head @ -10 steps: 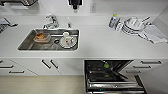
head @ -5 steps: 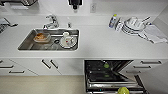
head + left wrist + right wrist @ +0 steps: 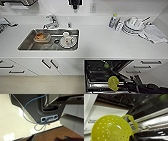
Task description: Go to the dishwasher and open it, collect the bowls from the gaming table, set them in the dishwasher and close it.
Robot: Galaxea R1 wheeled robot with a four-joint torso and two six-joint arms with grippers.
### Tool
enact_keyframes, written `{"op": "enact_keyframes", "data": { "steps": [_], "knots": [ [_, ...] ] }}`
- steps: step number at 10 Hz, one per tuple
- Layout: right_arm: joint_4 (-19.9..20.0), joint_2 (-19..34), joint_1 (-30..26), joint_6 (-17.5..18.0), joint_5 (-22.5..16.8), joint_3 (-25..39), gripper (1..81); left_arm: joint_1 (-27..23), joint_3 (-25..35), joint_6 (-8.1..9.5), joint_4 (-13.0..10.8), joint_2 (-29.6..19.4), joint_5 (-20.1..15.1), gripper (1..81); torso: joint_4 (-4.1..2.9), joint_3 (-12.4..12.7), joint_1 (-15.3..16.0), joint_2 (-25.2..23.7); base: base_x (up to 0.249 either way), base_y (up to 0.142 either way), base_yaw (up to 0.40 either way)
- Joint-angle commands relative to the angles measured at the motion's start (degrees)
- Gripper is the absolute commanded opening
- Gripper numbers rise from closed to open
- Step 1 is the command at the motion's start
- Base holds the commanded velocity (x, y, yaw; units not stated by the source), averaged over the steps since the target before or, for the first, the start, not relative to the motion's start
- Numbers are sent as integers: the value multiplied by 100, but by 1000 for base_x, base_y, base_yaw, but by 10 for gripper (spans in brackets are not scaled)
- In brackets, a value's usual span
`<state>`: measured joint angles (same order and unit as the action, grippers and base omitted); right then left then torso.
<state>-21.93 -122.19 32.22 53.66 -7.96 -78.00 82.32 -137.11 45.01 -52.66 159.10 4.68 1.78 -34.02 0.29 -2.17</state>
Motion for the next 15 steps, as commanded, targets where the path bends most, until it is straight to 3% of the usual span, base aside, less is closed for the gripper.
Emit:
{"op": "enact_keyframes", "data": {
  "steps": [1, 3, 6, 7, 9, 11, 13, 15],
  "knots": [
    [49, -475, -940, 136, -707, -381, 10, 254, -36, -10, 2, -9, -292, 811, 0, 0, 0, 0, 0, 0, 0],
    [83, -888, -1142, 215, -724, -830, 10, 289, -36, 8, 10, 8, -310, 811, 0, 0, 0, 0, 0, 0, 0],
    [233, -1004, -1370, 215, -760, -1015, 10, 333, -36, -10, -7, 17, -310, 811, 0, 0, 0, 0, 0, 0, 0],
    [267, -925, -1423, 215, -760, -937, 811, 342, -36, -10, -16, 17, -310, 811, 0, 0, 0, 0, 0, 0, 0],
    [356, -558, -1555, 215, -820, -639, 811, 342, -36, -10, -42, 35, -310, 811, 0, 0, 0, 0, 0, 0, 0],
    [426, 119, -1775, 206, -1434, -94, 811, 342, -44, -18, -51, 69, -310, 811, 0, 0, 0, 0, 0, 0, 0],
    [418, 989, -1592, 136, -1884, 399, 811, 342, -289, -18, -51, 245, -292, 811, 0, 0, 0, 0, 0, 0, 0],
    [383, 1544, -1084, 66, -2025, 672, 811, 333, -659, -18, -25, 447, -275, 811, 0, 0, 0, 0, 0, 0, 0]
  ]
}}
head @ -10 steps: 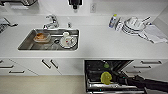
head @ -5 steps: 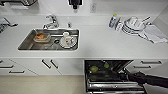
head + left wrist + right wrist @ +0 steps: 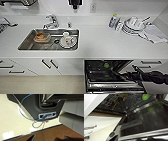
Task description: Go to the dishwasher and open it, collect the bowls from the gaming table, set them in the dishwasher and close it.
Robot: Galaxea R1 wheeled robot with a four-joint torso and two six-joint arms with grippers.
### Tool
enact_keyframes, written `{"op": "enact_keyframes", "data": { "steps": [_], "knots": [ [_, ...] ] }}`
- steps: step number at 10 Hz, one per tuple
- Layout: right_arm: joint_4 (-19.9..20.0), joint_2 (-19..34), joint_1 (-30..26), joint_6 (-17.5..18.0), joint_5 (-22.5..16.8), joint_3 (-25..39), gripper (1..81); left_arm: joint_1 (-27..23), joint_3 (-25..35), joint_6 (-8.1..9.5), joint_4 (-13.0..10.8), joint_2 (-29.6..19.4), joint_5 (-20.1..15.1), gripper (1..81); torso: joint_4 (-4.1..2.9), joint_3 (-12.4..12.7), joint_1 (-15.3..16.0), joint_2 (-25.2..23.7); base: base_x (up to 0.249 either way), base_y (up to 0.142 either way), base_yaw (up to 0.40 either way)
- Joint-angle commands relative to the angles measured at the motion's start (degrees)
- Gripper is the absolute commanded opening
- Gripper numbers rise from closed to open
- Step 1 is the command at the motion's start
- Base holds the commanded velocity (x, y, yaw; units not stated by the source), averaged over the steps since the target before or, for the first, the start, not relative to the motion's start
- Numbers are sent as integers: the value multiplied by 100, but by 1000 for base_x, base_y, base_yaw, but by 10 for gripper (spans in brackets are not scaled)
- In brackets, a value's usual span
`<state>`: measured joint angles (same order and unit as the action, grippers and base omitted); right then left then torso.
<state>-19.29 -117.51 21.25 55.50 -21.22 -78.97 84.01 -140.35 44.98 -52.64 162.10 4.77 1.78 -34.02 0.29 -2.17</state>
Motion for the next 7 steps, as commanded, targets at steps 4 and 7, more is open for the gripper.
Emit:
{"op": "enact_keyframes", "data": {
  "steps": [4, 7],
  "knots": [
    [-223, 1078, 1807, -690, -314, 595, 811, 156, -458, 2, 8, 192, -283, 811, 0, 0, 0, 0, 0, 0, 0],
    [-664, 805, 3170, -725, 769, -65, 811, 139, -458, 2, 8, 218, -283, 811, 0, 0, 0, 0, 0, 0, 0]
  ]
}}
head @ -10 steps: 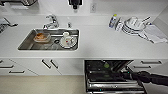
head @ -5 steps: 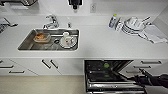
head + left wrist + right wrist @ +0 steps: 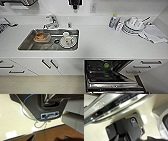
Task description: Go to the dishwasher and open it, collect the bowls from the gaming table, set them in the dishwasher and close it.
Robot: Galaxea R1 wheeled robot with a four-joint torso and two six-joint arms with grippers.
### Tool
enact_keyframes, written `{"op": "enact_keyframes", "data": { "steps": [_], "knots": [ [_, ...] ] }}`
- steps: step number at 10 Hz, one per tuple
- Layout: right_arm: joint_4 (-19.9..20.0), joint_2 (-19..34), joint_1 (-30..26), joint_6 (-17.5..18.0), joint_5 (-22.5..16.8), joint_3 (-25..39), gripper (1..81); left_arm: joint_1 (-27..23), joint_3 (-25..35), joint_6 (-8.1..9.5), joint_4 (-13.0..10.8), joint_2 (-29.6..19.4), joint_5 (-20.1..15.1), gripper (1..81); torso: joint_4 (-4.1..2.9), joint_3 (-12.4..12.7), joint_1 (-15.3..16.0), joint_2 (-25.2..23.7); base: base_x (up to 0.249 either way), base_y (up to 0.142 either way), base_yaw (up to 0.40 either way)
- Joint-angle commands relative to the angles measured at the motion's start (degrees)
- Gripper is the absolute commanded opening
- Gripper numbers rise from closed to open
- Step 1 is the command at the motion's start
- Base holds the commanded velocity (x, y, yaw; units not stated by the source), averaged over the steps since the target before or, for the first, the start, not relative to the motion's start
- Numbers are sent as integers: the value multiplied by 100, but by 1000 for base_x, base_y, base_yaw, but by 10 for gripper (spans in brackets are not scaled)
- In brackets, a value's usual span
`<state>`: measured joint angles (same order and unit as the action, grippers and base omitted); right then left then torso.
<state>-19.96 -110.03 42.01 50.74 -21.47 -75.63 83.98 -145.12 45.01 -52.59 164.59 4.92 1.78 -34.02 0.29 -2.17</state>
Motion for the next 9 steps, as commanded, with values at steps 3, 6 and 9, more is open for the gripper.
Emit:
{"op": "enact_keyframes", "data": {
  "steps": [3, 6, 9],
  "knots": [
    [-914, -302, 1947, -231, 1294, -705, 811, 88, 18, 17, 3, -22, -308, 811, 0, 0, 0, 0, 0, 0, 0],
    [-1037, -979, 2606, -240, 1716, -1506, 811, 89, 18, -1, -23, -39, -299, 811, 0, 0, 389, -608, 0, 0, 0],
    [-1089, -1586, 3274, -240, 2479, -2384, 811, 88, -8, -10, -23, -22, -299, 811, 0, 0, 693, -1104, 0, 0, 0]
  ]
}}
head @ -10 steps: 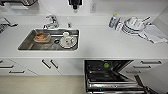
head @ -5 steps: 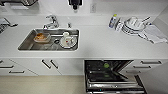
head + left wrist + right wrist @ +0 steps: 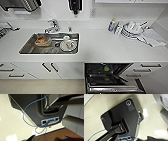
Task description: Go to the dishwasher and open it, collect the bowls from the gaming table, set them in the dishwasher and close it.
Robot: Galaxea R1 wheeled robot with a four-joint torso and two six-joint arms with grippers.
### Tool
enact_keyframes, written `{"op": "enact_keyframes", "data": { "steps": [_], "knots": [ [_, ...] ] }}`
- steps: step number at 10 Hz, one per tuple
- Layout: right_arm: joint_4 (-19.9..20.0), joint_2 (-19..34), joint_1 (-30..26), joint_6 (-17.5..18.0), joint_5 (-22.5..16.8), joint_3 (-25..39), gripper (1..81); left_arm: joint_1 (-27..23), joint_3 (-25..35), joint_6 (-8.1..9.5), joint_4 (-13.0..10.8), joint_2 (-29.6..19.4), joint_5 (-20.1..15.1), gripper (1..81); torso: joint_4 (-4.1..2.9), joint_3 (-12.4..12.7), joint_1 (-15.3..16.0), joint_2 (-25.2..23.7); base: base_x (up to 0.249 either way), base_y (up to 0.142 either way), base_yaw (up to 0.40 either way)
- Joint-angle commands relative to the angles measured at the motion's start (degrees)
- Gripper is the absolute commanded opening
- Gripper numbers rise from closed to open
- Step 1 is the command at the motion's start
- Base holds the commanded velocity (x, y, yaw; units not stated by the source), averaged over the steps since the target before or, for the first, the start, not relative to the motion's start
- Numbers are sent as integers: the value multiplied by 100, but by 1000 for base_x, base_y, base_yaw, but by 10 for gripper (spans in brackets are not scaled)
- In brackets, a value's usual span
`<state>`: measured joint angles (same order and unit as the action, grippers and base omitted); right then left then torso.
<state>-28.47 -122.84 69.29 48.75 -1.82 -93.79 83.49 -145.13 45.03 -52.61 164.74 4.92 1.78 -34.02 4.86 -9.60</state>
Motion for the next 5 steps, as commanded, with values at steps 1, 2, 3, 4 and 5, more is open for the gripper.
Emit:
{"op": "enact_keyframes", "data": {
  "steps": [1, 2, 3, 4, 5],
  "knots": [
    [-238, -436, 748, -32, 813, -761, 811, 128, -42, -12, -12, -29, -290, 811, 0, 0, 363, -560, 0, 0, 0],
    [-221, -603, 846, -24, 1007, -1015, 811, 136, -60, -12, -12, -20, -290, 811, 0, 2, 490, -765, 0, 0, 0],
    [-203, -787, 916, -23, 1043, -1244, 811, 136, -60, -12, -12, -20, -290, 811, 0, 2, 612, -964, 0, 0, 0],
    [-220, -928, 995, -23, 1052, -1377, 811, 128, -77, -12, -12, -20, -264, 811, 0, 2, 739, -1165, 0, 0, 0],
    [-238, -1034, 1074, -32, 1052, -1448, 811, 136, -104, -12, -4, -11, -246, 811, 0, 4, 857, -1358, 0, 0, 0]
  ]
}}
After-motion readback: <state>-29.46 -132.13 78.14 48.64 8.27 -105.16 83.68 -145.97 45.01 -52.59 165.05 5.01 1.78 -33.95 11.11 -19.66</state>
